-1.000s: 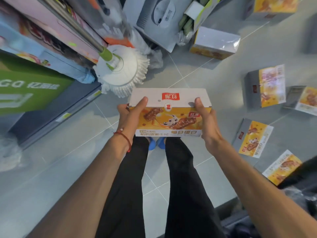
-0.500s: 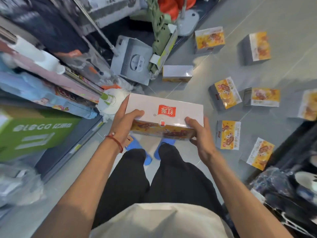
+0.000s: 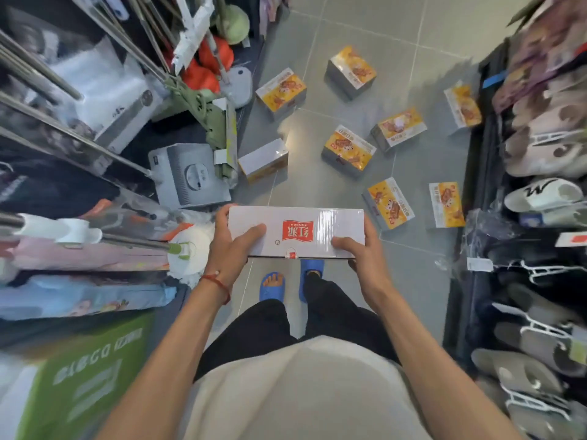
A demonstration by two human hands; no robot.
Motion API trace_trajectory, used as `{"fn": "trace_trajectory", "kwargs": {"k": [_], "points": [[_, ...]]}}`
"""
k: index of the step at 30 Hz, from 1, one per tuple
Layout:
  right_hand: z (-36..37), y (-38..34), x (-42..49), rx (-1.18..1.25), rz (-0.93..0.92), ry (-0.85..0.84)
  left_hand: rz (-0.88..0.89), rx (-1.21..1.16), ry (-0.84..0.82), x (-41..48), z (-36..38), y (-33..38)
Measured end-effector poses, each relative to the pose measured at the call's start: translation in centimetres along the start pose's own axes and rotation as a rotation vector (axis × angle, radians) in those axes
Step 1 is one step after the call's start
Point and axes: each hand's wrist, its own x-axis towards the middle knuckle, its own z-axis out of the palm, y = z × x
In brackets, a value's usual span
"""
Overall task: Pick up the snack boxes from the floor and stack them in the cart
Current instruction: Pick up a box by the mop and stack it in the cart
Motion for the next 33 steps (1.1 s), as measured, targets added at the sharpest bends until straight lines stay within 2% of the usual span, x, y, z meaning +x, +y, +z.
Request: {"fn": "trace_trajectory", "kwargs": {"k": [8,13,19,33], "points": [[0.6,5.5,-7.8,0.275,0.031,0.311,0.136,0.243,-0.254,-1.4,1.2,0.6],[0.1,9.0,-12.5,0.451,0.074,0.521,0.266,0.455,-0.405,-4.1,4.1,0.2],[-1.6,13.1,-18.0,0.641,0.071,0.711,0.339,0.583,-0.564,-9.0,8.1,-1.7],[-5.1,24.8,-37.6,0.897,-0.009,1.077,0.338,0.737,-0.93,-26.2,16.0,-12.3]]}}
